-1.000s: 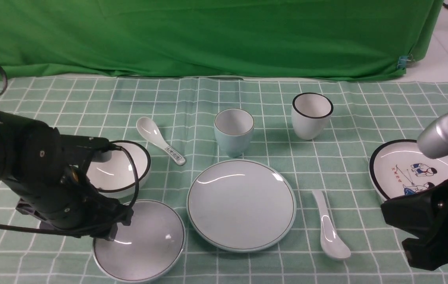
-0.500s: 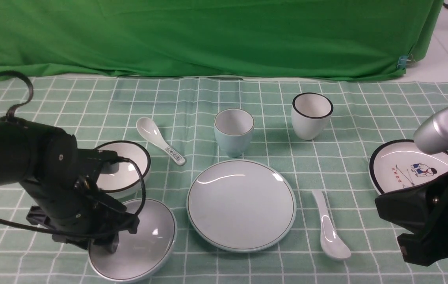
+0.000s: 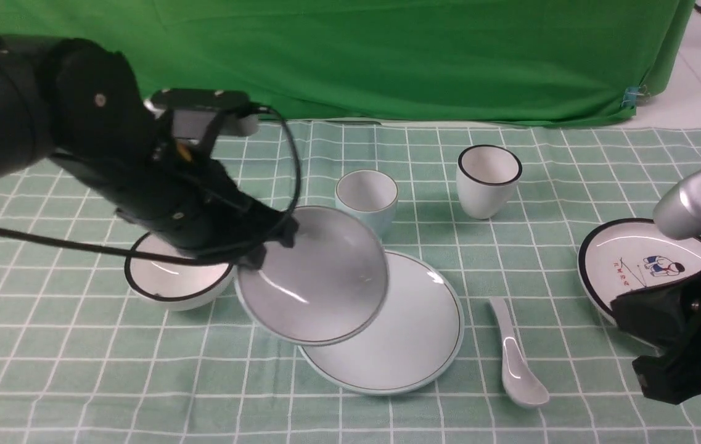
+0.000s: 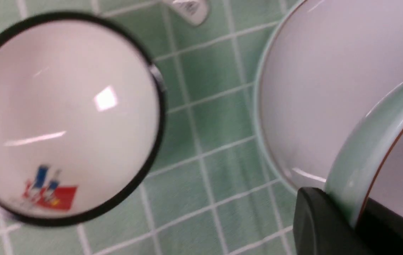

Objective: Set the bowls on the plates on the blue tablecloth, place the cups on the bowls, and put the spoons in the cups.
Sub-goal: 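Place the bowl on top of the plate with the left gripper, then grasp the light green cup by its rim with the left gripper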

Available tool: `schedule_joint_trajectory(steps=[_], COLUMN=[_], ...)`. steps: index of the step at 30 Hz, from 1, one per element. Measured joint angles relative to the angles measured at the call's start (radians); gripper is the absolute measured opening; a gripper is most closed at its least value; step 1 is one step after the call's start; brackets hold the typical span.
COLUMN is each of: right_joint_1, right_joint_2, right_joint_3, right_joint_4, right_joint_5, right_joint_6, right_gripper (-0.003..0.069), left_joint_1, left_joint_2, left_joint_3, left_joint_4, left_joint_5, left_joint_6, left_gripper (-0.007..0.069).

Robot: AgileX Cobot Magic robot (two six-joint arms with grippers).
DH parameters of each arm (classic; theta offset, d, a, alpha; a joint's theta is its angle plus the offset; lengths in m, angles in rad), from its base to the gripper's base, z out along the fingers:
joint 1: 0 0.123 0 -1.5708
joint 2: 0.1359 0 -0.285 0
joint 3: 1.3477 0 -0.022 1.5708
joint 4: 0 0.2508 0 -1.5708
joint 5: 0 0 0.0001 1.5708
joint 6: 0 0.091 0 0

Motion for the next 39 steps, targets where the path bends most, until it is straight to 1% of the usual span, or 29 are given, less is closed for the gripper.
schedule_joint_trajectory(steps=[1, 2, 4, 6, 7, 9, 13, 17, 18, 20, 22, 23, 26, 29, 32, 34, 39], right_joint_1=[0.0, 0.0, 0.0, 0.0, 0.0, 0.0, 0.0, 0.0, 0.0, 0.0, 0.0, 0.0, 0.0, 0.0, 0.0, 0.0, 0.0], right_joint_2=[0.0, 0.0, 0.0, 0.0, 0.0, 0.0, 0.0, 0.0, 0.0, 0.0, 0.0, 0.0, 0.0, 0.0, 0.0, 0.0, 0.0], right_joint_3=[0.0, 0.0, 0.0, 0.0, 0.0, 0.0, 0.0, 0.0, 0.0, 0.0, 0.0, 0.0, 0.0, 0.0, 0.0, 0.0, 0.0], right_joint_4=[-0.07, -0.079, -0.171, -0.218, -0.225, -0.244, -0.251, -0.252, -0.253, -0.254, -0.254, -0.254, -0.254, -0.254, -0.254, -0.254, -0.254], right_joint_5=[0.046, 0.054, 0.149, 0.224, 0.233, 0.258, 0.26, 0.258, 0.254, 0.25, 0.247, 0.247, 0.247, 0.244, 0.243, 0.243, 0.243], right_joint_6=[0.054, 0.069, 0.127, 0.161, 0.165, 0.175, 0.177, 0.177, 0.178, 0.178, 0.178, 0.178, 0.178, 0.178, 0.178, 0.178, 0.178], right_gripper=[0.0027, 0.0027, 0.0031, 0.0034, 0.0034, 0.0038, 0.0051, 0.0054, 0.0055, 0.0057, 0.0064, 0.0064, 0.0067, 0.0067, 0.0069, 0.0069, 0.0069], left_joint_1=[-0.03, -0.033, -0.056, -0.062, -0.062, -0.062, -0.062, -0.062, -0.062, -0.062, -0.062, -0.062, -0.062, -0.057, -0.037, -0.013, 0.015], left_joint_2=[0.033, 0.039, 0.111, 0.193, 0.193, 0.29, 0.361, 0.375, 0.375, 0.375, 0.369, 0.368, 0.35, 0.354, 0.383, 0.431, 0.548], left_joint_3=[-0.015, -0.02, -0.047, -0.08, -0.083, -0.121, -0.145, -0.153, -0.153, -0.156, -0.175, -0.179, -0.246, -0.344, -0.423, -0.5, -0.617], left_joint_4=[-0.008, -0.012, -0.033, -0.046, -0.046, -0.047, -0.04, -0.043, -0.042, -0.032, -0.016, -0.014, 0.027, 0.086, 0.086, 0.056, 0.026], left_joint_5=[-0.025, -0.033, -0.063, -0.08, -0.081, -0.092, -0.094, -0.102, -0.107, -0.11, -0.088, -0.083, -0.046, -0.044, -0.05, -0.052, -0.03], left_joint_6=[-0.009, -0.01, -0.02, -0.019, -0.019, -0.019, -0.019, -0.019, -0.019, -0.019, -0.023, -0.026, -0.063, -0.124, -0.145, -0.15, -0.153], left_gripper=[0.0023, 0.0022, 0.0022, 0.0022, 0.0022, 0.0022, 0.0022, 0.0041, 0.0052, 0.011, 0.0202, 0.0218, 0.0338, 0.0414, 0.0442, 0.0453, 0.0458])
